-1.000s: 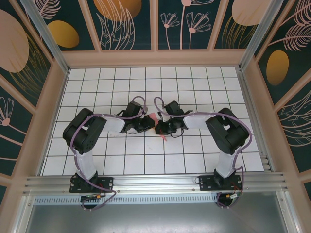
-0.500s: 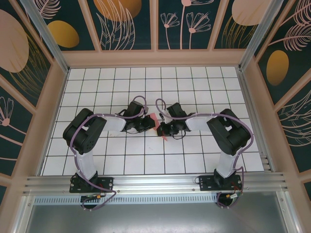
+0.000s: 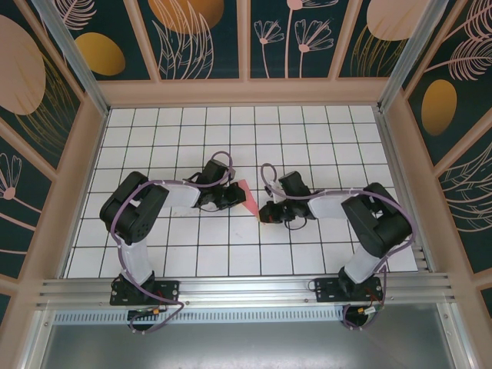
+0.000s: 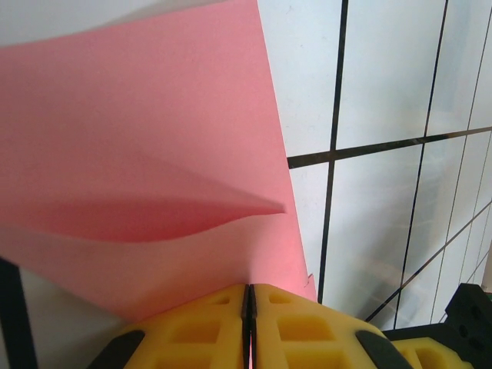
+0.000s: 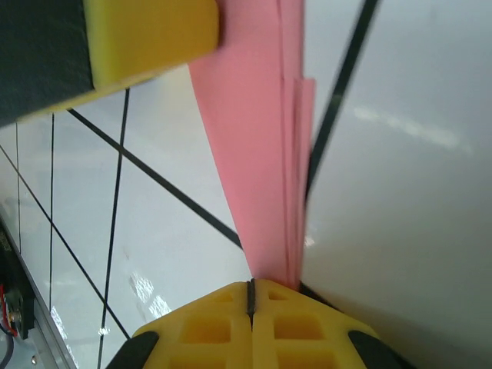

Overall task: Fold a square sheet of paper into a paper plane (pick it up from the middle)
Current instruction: Fold the wing for the fifth time at the center of the table.

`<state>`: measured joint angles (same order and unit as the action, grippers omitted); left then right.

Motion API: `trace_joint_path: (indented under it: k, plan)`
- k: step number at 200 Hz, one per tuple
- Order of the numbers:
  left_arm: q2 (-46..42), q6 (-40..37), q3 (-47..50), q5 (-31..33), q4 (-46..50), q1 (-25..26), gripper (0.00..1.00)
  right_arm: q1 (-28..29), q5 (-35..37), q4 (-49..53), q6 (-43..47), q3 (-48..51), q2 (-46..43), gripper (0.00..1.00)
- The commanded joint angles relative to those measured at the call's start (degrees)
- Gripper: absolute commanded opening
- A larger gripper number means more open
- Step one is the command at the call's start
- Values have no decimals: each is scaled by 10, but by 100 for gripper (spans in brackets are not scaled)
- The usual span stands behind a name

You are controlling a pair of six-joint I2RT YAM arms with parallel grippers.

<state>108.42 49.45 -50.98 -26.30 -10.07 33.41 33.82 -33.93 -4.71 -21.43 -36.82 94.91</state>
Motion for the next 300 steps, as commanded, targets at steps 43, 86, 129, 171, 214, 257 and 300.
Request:
trace_joint_path:
  k: [43,86,129,171,214,257,300]
  plan:
    - [60,-36,18,145,66,-13,14,-4,2,99,-10,2,-72,0]
    - [59,-36,15,138,63,-12,14,-1,-2,67,-13,-52,-46,1]
    - [63,-37,14,136,63,-12,14,19,-9,53,-5,-113,36,0]
    - [62,-37,17,141,66,-12,13,19,1,55,2,-107,73,0]
    - [59,-28,24,162,67,-13,11,16,0,70,8,-38,47,0]
    - [60,-25,25,166,67,-12,11,16,1,75,-19,40,-11,0]
    - [59,-25,24,161,63,-13,10,15,15,87,-32,65,-63,0]
